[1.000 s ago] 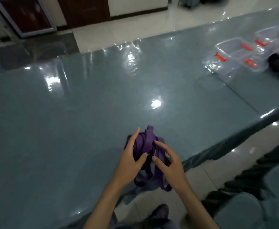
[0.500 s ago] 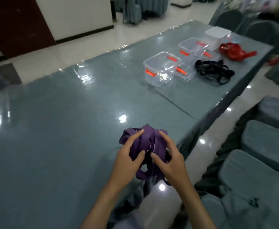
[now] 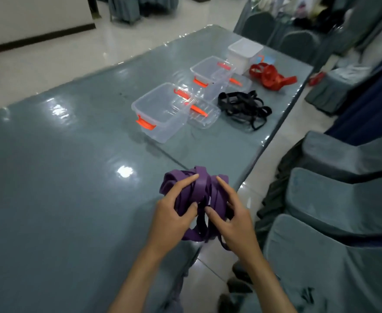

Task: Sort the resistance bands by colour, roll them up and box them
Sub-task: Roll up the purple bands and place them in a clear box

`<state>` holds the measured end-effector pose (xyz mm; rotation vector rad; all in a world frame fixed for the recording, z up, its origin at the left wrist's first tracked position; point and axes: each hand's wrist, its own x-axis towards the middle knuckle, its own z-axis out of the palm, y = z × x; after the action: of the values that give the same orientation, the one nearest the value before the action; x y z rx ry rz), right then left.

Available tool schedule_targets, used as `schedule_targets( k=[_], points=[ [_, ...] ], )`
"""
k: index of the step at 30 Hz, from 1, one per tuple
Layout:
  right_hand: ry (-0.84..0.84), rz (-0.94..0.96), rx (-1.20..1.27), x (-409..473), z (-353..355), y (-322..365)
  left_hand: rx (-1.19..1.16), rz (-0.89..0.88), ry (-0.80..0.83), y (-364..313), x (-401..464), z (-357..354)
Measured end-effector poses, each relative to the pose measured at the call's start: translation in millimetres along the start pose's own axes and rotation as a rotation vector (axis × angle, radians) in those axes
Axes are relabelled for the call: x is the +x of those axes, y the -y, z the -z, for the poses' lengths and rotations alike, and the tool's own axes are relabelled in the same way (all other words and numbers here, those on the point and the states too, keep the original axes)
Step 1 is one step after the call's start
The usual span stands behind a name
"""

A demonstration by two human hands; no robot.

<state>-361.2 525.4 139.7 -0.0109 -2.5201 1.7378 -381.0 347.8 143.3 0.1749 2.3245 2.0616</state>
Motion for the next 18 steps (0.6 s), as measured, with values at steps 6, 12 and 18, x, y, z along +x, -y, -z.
schedule_targets(
  k=[6, 12, 18],
  points=[
    [-0.009, 0.007, 0.004, 74, 36, -13, -0.009, -0.008, -0.018, -11, 76, -36],
    [0.052, 0.012, 0.038, 149, 78, -44, -0.002, 0.032, -0.055, -7, 144, -84],
    [0.206, 0.023, 0.066, 230, 127, -85, 0.09, 0.08, -0.203, 0, 209, -143]
  ],
)
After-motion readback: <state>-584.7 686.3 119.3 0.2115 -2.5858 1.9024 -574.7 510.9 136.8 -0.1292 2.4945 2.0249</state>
